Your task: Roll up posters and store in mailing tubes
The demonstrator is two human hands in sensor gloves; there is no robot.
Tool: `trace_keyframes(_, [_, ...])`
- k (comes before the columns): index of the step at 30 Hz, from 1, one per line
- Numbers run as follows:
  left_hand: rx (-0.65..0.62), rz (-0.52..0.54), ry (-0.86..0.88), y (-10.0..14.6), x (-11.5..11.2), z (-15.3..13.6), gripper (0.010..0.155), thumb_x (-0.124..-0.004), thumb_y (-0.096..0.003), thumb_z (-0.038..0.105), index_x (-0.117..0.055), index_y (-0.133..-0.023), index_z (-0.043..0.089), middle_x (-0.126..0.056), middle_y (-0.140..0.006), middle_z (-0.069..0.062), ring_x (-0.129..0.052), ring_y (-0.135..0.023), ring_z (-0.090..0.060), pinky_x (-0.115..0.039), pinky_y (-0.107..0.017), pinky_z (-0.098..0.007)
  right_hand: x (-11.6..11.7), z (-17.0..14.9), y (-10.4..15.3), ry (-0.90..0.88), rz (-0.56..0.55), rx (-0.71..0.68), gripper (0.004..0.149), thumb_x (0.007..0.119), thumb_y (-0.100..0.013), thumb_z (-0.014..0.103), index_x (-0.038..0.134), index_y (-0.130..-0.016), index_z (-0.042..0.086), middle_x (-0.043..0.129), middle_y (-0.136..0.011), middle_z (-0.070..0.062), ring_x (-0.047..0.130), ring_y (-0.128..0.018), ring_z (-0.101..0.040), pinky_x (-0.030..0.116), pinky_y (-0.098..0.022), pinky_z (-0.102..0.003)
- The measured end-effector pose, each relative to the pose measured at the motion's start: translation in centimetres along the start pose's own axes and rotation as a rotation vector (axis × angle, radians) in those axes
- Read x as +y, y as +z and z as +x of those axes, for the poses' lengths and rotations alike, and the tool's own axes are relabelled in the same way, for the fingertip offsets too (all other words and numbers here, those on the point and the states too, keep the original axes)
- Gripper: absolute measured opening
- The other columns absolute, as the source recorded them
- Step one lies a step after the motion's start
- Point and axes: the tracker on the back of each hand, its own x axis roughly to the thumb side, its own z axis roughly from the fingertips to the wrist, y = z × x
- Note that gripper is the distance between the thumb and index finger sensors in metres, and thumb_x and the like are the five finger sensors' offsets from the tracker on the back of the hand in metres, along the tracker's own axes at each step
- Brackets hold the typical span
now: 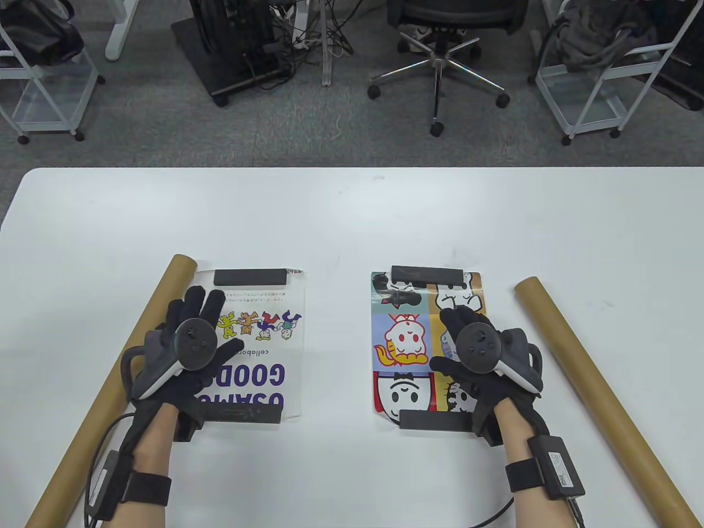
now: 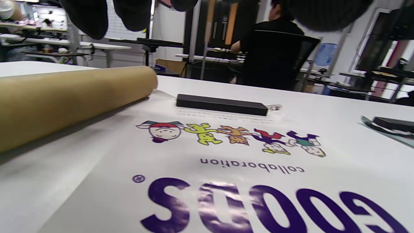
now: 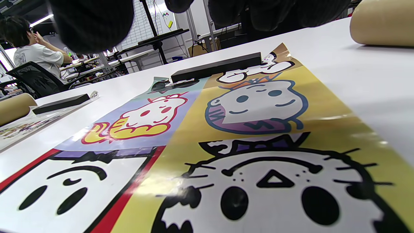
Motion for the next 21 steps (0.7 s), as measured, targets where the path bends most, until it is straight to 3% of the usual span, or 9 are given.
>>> trace_keyframes(6, [0.183,0.073,-0.158,-0.3,-0.1,-2.3,0.091,-0.061,-0.0508,0.065,-0.013,-0.121,0.03,-0.02,-0.132,-0.016,-0.044,-0.119,-0.05,-0.05,-0.084,-0.066,0.1,0.0,0.0,0.006,0.005,0.001,0.086,0.072,-0.045,0.049,0.032,-0.111,0.013,0.035,-0.119,-0.029,0.042,-0.103,-0.061,0.046,-0.067,-0.077])
trace_keyframes(11, [0.315,-0.03,-0.121,-0.8,-1.6,-4.4,0.095,-0.061,-0.0513,0.065,-0.008,-0.12,0.028,-0.017,-0.131,-0.02,-0.04,-0.119,-0.053,-0.047,-0.085,-0.067,0.1,0.0,0.0,0.011,0.012,0.005,0.086,0.072,-0.045,0.049,0.032,-0.111,0.013,0.035,-0.119,-0.028,0.043,-0.103,-0.061,0.046,-0.067,-0.077])
trace_keyframes(15, [0.395,-0.051,-0.18,-1.1,-2.5,-5.5,0.095,-0.061,-0.0513,0.065,-0.007,-0.12,0.028,-0.017,-0.131,-0.023,-0.038,-0.119,-0.054,-0.045,-0.084,-0.068,0.3,-0.2,0.0,0.004,0.019,0.014,0.086,0.072,-0.045,0.049,0.031,-0.111,0.014,0.036,-0.119,-0.028,0.043,-0.103,-0.061,0.046,-0.067,-0.077])
trace_keyframes(17, [0.442,-0.051,-0.146,-1.2,-2.7,-6.1,0.096,-0.06,-0.0519,0.065,-0.009,-0.121,0.022,-0.021,-0.131,-0.025,-0.04,-0.118,-0.055,-0.045,-0.083,-0.07,0.3,-0.3,0.0,0.004,0.022,0.018,0.087,0.072,-0.045,0.049,0.03,-0.111,0.014,0.035,-0.119,-0.029,0.043,-0.103,-0.061,0.046,-0.067,-0.077])
trace_keyframes(21, [0.563,-0.147,-0.04,-1.1,-3.1,-7.4,0.098,-0.059,-0.0532,0.064,-0.01,-0.122,0.013,-0.022,-0.13,-0.028,-0.04,-0.118,-0.057,-0.043,-0.083,-0.071,0.3,-0.3,0.0,-0.003,0.026,0.021,0.087,0.072,-0.045,0.049,0.029,-0.111,0.014,0.034,-0.119,-0.029,0.043,-0.103,-0.061,0.046,-0.067,-0.077])
